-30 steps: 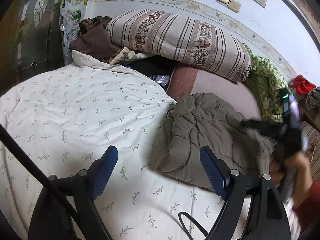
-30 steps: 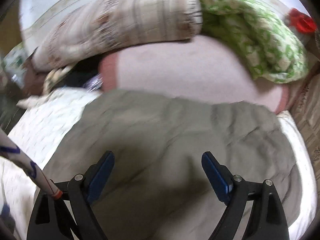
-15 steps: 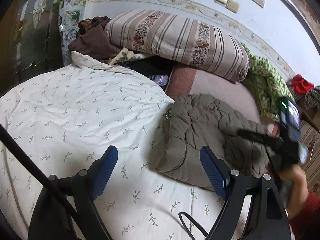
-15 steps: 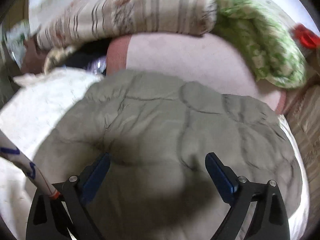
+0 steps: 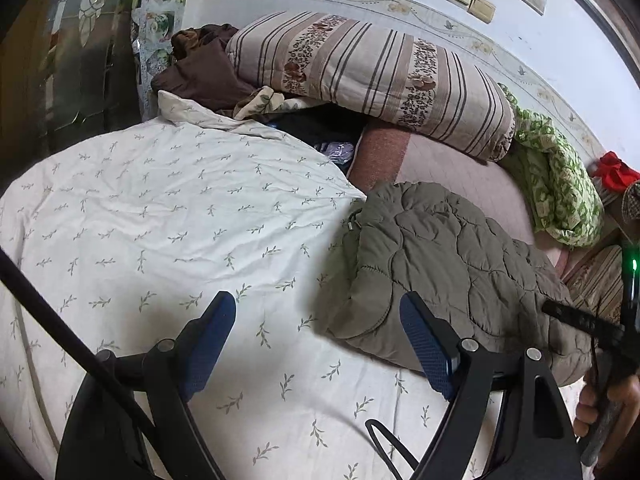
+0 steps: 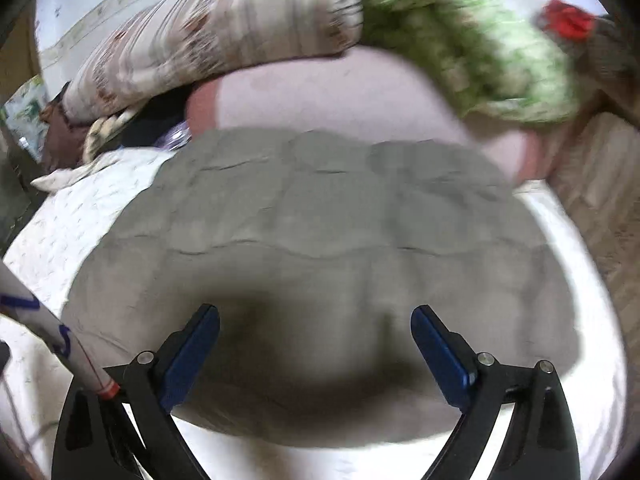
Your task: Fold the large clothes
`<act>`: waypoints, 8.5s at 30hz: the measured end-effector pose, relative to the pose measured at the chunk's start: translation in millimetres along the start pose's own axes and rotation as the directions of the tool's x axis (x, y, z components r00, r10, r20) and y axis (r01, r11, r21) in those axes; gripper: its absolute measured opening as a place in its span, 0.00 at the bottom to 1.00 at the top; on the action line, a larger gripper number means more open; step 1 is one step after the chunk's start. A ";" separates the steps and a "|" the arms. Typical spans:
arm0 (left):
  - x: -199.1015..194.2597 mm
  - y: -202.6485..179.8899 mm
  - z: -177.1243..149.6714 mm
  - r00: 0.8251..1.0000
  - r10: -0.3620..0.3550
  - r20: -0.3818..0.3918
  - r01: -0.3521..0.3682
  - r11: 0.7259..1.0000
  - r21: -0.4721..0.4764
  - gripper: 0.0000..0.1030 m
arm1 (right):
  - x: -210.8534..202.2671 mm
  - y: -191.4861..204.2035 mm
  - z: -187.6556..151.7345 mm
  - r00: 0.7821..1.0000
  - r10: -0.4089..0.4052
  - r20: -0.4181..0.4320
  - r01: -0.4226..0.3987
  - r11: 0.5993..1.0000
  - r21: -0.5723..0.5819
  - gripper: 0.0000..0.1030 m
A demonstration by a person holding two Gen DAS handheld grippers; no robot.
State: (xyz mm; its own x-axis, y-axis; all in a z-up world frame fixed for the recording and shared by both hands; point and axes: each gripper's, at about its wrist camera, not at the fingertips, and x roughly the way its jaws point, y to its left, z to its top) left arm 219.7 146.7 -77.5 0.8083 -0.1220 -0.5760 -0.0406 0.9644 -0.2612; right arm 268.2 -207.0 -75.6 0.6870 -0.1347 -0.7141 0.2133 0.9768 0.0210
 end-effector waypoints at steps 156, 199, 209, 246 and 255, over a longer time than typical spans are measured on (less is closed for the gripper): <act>-148.2 -27.0 -23.4 0.938 0.266 0.224 -0.300 0.945 0.131 0.93 | 8.7 104.0 1.5 0.990 0.097 -0.104 -0.118 0.969 -0.218 0.86; -177.1 -142.9 -139.6 0.982 0.093 -0.163 -0.039 0.950 0.309 0.93 | -224.3 -67.7 -195.5 0.992 -0.086 -0.097 0.089 0.996 0.022 0.87; -168.0 -137.3 -138.9 0.978 0.140 -0.153 -0.086 0.946 0.314 0.93 | -215.5 -63.4 -197.2 0.989 -0.089 -0.121 0.091 0.996 0.008 0.88; -154.7 -140.1 -150.0 0.965 0.145 -0.218 -0.065 0.939 0.338 0.93 | -209.0 -48.8 -204.1 0.985 -0.090 -0.147 0.087 0.996 -0.028 0.88; -150.3 -138.2 -151.7 0.962 0.145 -0.229 -0.060 0.939 0.339 0.93 | -207.3 -49.0 -205.2 0.984 -0.089 -0.154 0.086 0.996 -0.028 0.88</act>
State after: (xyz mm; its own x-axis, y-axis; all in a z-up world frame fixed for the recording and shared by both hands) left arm 14.8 -3.8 -72.3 0.6374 -0.0314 -0.7699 0.1123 0.9923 0.0525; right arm -27.2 -192.8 -72.1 0.5496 -0.1941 -0.8126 0.2525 0.9657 -0.0599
